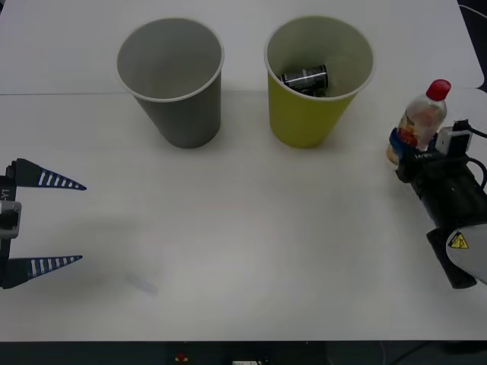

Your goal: Put the can into the green bin and the plastic bottle into the gray bin

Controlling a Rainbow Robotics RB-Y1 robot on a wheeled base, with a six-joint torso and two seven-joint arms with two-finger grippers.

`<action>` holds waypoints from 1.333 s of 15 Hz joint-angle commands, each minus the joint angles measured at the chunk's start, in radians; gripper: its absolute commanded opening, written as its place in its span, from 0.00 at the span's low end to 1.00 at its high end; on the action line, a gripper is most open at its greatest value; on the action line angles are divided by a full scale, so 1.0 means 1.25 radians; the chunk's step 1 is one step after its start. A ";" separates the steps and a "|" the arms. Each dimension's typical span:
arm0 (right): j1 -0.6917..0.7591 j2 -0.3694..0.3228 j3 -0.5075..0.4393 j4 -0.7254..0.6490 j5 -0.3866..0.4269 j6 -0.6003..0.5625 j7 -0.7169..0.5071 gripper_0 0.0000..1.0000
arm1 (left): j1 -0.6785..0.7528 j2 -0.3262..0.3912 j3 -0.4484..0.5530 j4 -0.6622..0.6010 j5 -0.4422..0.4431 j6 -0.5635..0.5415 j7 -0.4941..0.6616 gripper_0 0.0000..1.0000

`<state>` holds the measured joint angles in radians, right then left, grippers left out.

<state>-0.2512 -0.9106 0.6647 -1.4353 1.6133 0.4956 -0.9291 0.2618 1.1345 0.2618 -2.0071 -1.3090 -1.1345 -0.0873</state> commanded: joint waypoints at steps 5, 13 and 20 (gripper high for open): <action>0.234 -0.031 -0.372 -0.299 0.103 -0.433 0.000 0.00 | 0.000 0.000 0.000 0.000 0.000 0.000 0.000 1.00; 0.372 0.038 -0.742 -0.559 -0.032 -0.948 -0.203 0.00 | 0.000 0.000 0.000 0.000 0.000 0.000 0.000 1.00; 0.281 0.057 -0.836 -0.653 -0.052 -1.215 -0.385 0.00 | 0.000 0.000 0.000 0.000 0.000 0.000 0.000 1.00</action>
<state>0.1259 -0.8392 -0.3762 -2.2518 1.5569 -0.9901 -1.4096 0.2618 1.1345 0.2618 -2.0071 -1.3090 -1.1345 -0.0873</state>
